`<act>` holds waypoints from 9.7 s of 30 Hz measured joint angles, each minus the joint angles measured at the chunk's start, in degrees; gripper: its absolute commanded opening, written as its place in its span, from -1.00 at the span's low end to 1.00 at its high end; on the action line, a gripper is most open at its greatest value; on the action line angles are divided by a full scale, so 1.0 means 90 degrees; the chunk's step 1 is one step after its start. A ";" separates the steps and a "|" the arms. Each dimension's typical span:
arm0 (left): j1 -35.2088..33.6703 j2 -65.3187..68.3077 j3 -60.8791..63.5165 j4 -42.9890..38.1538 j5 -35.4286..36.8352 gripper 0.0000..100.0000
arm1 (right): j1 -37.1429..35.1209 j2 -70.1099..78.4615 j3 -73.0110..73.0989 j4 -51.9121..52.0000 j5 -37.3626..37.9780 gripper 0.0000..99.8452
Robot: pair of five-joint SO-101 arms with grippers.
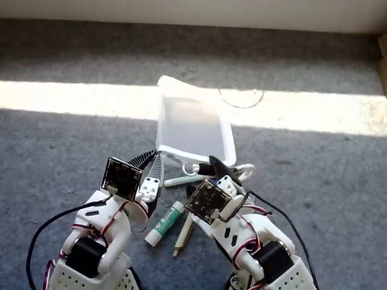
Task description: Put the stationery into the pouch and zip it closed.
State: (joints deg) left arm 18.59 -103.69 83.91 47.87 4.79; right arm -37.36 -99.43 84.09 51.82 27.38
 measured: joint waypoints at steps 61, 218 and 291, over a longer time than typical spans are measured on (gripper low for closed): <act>0.0000 0.0000 0.0000 0.0010 0.0010 -0.96 | 0.1524 0.0010 -0.0899 0.1582 -0.0049 -0.99; -0.0322 0.0000 0.0000 0.0010 0.0010 -0.96 | -0.0703 0.0879 -0.0654 0.0195 -0.1495 -0.43; -0.1485 -0.0010 0.0020 0.2882 -0.2589 -0.59 | 0.0791 0.1006 -0.0274 0.0479 -0.1748 -0.43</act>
State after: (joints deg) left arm 5.23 -103.78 84.09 73.80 -18.51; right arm -30.24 -90.37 81.63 56.13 11.65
